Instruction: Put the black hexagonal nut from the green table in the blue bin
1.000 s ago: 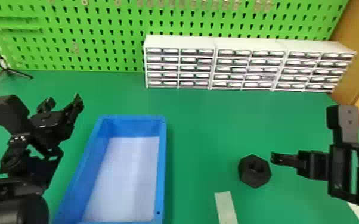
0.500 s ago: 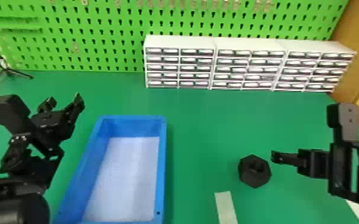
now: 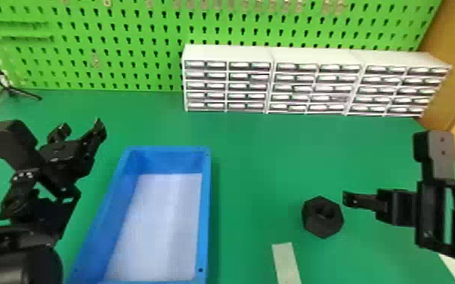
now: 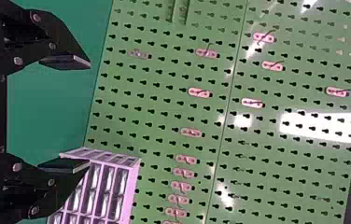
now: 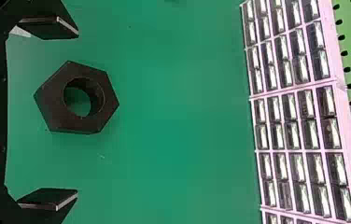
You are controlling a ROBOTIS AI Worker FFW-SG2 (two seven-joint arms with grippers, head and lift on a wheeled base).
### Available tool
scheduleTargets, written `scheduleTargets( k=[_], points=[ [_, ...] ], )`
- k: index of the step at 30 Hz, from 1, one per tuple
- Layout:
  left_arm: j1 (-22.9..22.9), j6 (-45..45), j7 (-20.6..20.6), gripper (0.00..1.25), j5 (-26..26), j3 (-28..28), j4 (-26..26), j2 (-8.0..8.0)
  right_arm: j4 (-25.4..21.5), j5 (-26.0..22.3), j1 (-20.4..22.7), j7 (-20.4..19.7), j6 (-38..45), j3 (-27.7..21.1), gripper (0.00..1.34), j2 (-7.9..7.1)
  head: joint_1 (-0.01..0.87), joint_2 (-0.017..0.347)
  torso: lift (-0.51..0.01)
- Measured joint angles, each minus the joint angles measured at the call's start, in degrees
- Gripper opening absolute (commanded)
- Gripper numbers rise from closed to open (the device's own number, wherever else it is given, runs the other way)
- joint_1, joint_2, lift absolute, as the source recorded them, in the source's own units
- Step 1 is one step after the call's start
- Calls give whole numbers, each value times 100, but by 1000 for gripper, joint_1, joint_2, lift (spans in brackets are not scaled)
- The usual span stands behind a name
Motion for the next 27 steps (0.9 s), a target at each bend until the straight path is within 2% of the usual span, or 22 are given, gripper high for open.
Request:
scheduleTargets(
  k=[15, 27],
  points=[
    [3, 6, 0, 746, 59, 0, 0, 0, 78, 94, -87, 0, 130, -3, 1233, -13, 692, 8, -97],
    [-9, 70, 0, 746, 58, -21, 0, 0, 507, 159, -467, 0, 228, 144, 1233, -174, 692, 8, -97]
  ],
)
